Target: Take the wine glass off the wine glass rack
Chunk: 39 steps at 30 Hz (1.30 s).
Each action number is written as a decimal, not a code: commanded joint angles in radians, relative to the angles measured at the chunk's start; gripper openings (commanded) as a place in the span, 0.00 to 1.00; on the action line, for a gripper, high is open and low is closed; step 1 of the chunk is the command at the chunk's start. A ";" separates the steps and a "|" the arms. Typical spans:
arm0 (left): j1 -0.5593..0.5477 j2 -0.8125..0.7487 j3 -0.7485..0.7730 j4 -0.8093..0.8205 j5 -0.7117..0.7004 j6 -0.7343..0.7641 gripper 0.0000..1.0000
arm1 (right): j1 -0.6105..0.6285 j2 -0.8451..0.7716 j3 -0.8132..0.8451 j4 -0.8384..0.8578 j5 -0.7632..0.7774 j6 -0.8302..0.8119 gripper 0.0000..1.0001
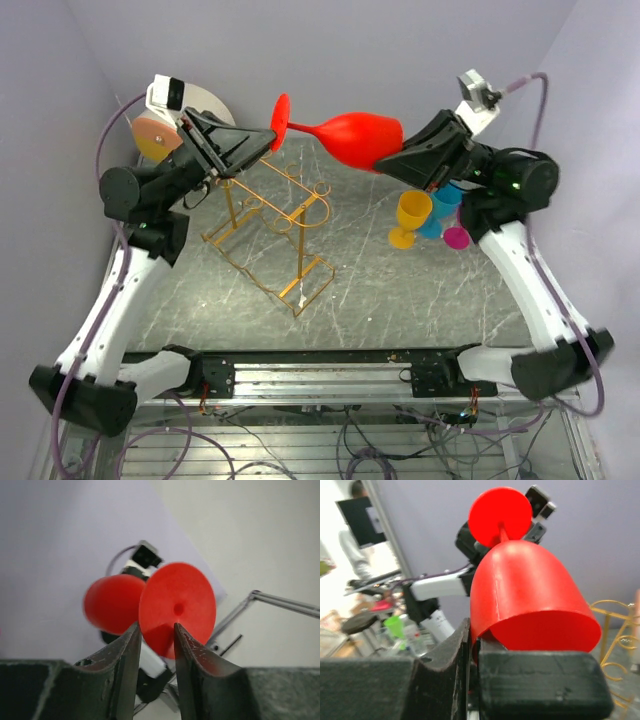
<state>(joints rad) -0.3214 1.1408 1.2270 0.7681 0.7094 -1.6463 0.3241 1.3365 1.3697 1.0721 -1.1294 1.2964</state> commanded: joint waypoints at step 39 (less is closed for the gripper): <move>-0.011 -0.623 -0.182 -1.567 -0.999 1.149 0.38 | 0.001 -0.287 -0.081 -2.209 1.277 -0.932 0.00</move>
<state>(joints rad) -0.3283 0.5400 1.0611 -0.7811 -0.2260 -0.5255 0.3267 1.0405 1.3216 -1.1824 0.0765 0.3546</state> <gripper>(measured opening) 0.388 0.040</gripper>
